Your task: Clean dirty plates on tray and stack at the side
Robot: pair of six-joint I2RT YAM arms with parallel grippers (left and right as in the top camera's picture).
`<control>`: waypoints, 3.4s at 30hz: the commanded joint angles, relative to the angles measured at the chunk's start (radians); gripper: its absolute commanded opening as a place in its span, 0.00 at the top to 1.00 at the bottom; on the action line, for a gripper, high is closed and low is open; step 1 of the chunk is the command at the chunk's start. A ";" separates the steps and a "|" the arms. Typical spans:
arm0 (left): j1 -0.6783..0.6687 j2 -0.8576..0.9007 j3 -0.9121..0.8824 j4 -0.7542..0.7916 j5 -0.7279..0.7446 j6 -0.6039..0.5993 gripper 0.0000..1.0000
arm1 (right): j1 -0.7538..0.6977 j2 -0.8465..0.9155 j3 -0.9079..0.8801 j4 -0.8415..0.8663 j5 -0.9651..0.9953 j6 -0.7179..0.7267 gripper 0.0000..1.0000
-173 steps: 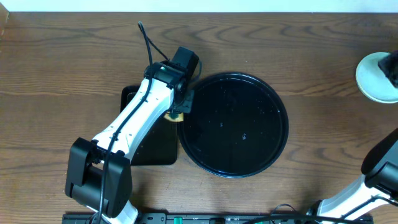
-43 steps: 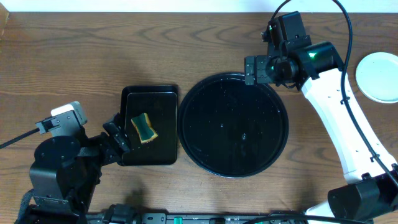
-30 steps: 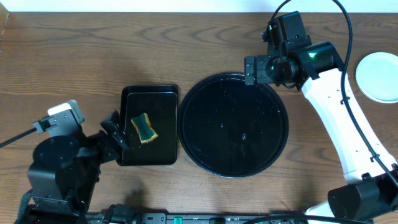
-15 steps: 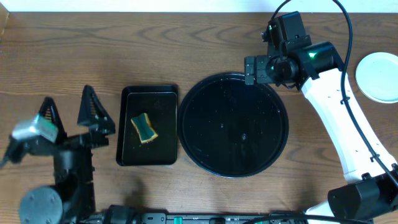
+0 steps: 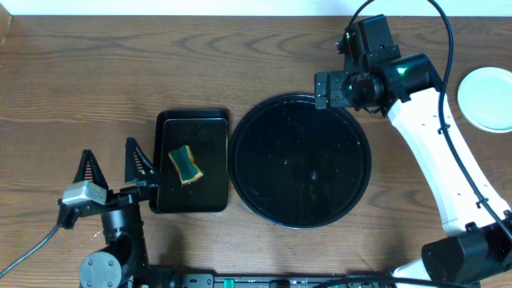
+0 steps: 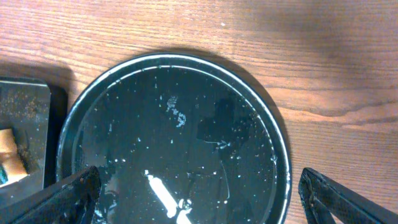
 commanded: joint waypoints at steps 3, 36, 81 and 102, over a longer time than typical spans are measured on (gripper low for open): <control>0.006 -0.056 -0.077 0.067 0.017 0.013 0.12 | 0.008 0.013 0.010 -0.001 0.008 -0.011 0.01; 0.006 -0.148 -0.357 0.441 0.115 0.152 0.12 | 0.008 0.013 0.010 -0.001 0.009 -0.011 0.01; 0.006 -0.146 -0.357 -0.229 0.170 0.185 0.12 | 0.008 0.013 0.010 -0.001 0.008 -0.011 0.01; 0.006 -0.146 -0.357 -0.229 0.170 0.185 0.12 | 0.009 -0.020 0.010 0.031 0.094 -0.028 0.01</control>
